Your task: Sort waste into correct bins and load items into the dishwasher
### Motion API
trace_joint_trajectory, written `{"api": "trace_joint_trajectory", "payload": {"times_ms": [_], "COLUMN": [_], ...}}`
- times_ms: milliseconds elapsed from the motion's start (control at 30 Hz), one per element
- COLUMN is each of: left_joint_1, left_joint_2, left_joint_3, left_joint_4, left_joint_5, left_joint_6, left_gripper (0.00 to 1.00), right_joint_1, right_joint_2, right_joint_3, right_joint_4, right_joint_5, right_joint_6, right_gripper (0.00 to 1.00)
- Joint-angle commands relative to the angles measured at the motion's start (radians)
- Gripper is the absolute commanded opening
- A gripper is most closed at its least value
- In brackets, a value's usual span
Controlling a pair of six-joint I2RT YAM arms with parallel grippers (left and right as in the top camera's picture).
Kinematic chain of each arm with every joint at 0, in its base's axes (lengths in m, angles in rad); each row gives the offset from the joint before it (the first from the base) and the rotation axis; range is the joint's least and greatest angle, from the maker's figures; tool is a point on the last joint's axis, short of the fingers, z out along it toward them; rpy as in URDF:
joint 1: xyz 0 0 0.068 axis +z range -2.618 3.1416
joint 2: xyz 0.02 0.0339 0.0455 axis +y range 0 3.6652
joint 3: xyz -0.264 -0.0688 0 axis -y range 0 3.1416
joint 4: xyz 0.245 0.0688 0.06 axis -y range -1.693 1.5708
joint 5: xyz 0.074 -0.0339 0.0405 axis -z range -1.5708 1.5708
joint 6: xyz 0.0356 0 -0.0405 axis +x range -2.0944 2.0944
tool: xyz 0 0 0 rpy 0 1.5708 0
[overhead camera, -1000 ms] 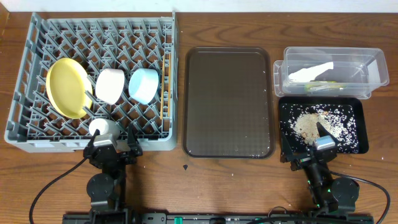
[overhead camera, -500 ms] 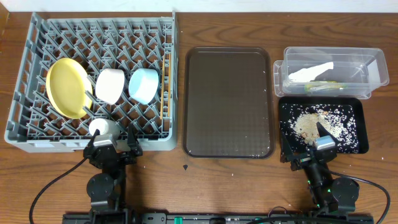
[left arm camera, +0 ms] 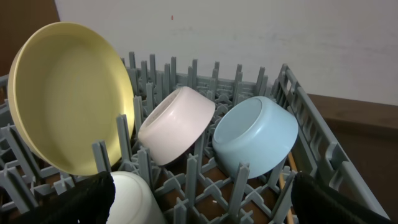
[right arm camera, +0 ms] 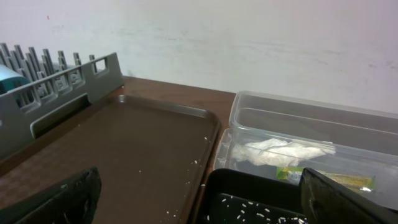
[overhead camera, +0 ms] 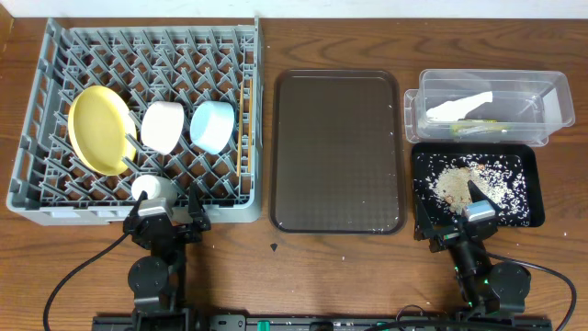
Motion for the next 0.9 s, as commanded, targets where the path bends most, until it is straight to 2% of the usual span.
{"api": "trace_joint_trajectory", "payload": {"times_ms": [0,867], "left_joint_1": [0.005,0.005], "left_joint_2": [0.002,-0.015], "left_joint_3": [-0.014,-0.014], "left_joint_4": [-0.047,-0.047], "left_joint_5": [-0.013,-0.013], "left_joint_6": [-0.002,-0.002], "left_gripper": [0.91,0.91], "right_joint_1": [-0.002,-0.002], "right_joint_2": [-0.005,-0.005], "right_joint_3": [-0.003,-0.003], "right_joint_4": [0.000,0.000], "right_joint_5": [-0.005,-0.005], "right_joint_6": [0.014,0.014], "right_gripper": [0.99,0.99]}}
